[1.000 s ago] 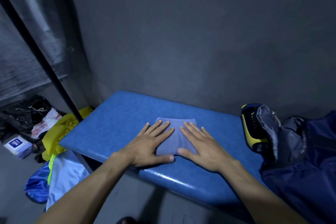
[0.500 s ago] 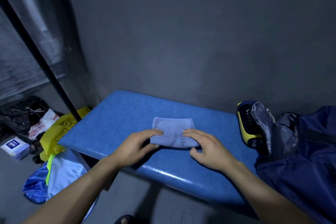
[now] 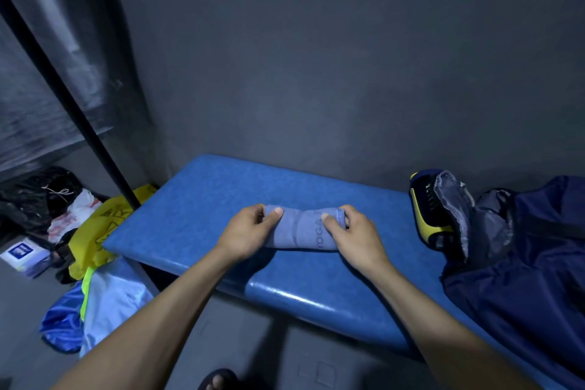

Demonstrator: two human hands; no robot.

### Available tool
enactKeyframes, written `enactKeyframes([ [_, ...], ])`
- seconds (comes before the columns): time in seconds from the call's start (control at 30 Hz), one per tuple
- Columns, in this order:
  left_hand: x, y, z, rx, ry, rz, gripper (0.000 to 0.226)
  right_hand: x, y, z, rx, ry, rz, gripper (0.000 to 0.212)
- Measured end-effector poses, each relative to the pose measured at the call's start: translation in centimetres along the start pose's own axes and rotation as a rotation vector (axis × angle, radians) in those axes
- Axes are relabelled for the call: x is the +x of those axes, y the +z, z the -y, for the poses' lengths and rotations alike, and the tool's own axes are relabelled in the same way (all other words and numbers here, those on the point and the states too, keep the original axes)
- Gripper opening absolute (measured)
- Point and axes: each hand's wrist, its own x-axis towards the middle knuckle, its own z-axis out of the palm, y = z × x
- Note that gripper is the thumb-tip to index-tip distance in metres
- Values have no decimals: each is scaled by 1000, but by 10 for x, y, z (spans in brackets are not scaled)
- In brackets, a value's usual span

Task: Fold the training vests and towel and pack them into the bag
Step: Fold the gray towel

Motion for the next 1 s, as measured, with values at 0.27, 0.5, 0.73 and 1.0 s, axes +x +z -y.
enactKeyframes([
  [0.27, 28, 14, -3, 303, -105, -102, 36, 19, 7, 2, -313, 137, 16, 31],
  [0.5, 36, 12, 7, 485, 23, 46, 28, 27, 4, 3, -433, 116, 124, 36],
  [0.73, 26, -14, 3, 382, 94, 387, 27, 19, 0, 1, -351, 69, 243, 32],
  [1.0, 3, -5, -25, 643, 163, 513, 34, 3, -4, -1, -295, -41, 228, 37],
])
